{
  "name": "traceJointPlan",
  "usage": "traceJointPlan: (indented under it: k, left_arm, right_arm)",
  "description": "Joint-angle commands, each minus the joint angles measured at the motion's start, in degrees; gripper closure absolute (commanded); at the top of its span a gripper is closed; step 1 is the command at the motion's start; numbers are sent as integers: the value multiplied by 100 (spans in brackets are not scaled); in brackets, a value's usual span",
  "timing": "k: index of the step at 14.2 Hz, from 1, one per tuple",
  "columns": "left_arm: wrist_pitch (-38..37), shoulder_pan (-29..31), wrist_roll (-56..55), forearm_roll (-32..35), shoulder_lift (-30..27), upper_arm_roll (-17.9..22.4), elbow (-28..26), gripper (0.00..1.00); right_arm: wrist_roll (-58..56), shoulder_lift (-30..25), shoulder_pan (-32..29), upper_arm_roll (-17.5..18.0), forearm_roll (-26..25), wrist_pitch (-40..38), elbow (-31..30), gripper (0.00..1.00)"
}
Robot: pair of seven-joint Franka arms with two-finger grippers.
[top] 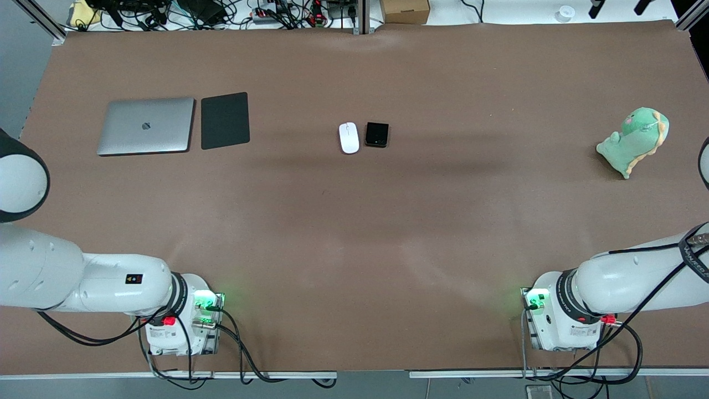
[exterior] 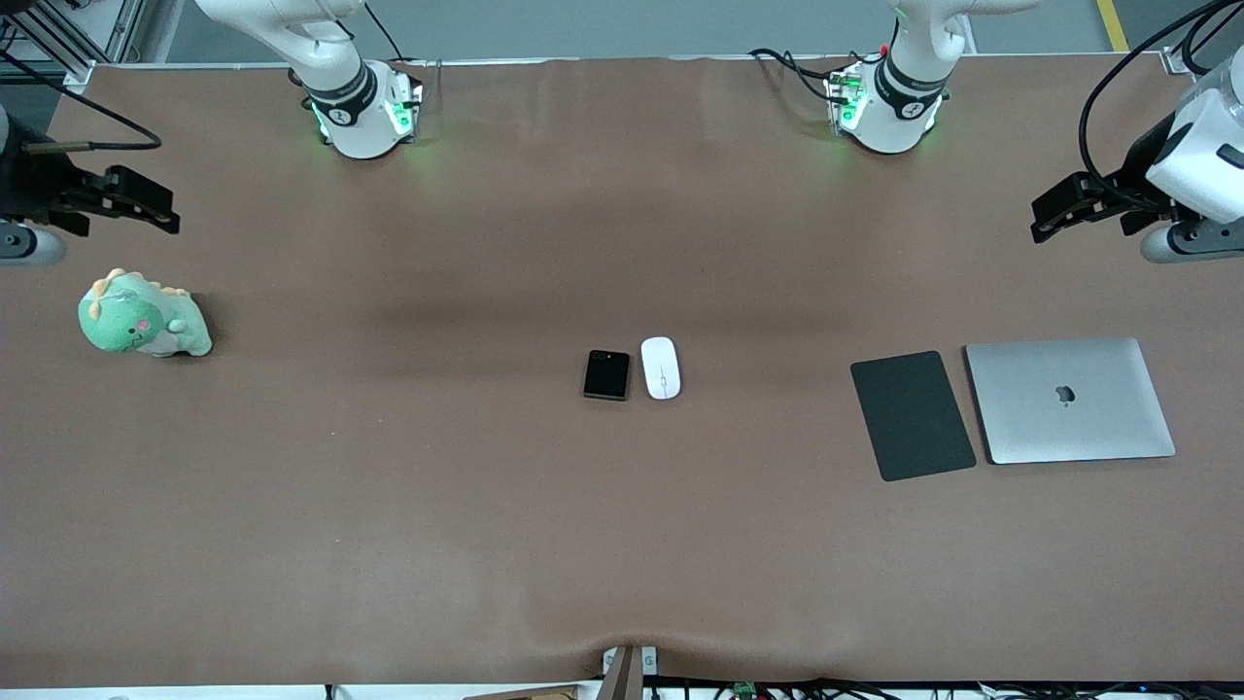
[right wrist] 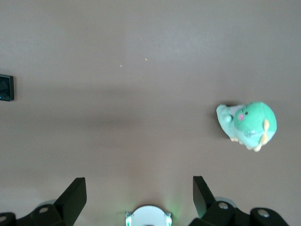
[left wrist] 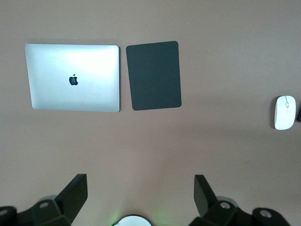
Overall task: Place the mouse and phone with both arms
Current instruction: 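Reach the right gripper toward the phone while the left gripper reaches the mouse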
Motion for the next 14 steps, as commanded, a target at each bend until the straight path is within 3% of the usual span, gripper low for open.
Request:
traceJointPlan:
  k: [1, 6, 9, 14]
  left_arm:
    - [-43, 33, 47, -45, 34, -25, 50, 0]
    - [80, -2, 38, -54, 122, -33, 42, 0]
    - [150, -2, 20, -63, 175, -112, 24, 0]
    - [361, -46, -269, -63, 289, -253, -55, 0]
  right_arm:
    - [-30, 248, -35, -35, 64, 49, 154, 0]
    - [-22, 371, -53, -35, 99, 374, 163, 0]
    - [5, 345, -97, -61, 459, 287, 181, 0]
    - [101, 100, -9, -26, 442, -598, 434, 0]
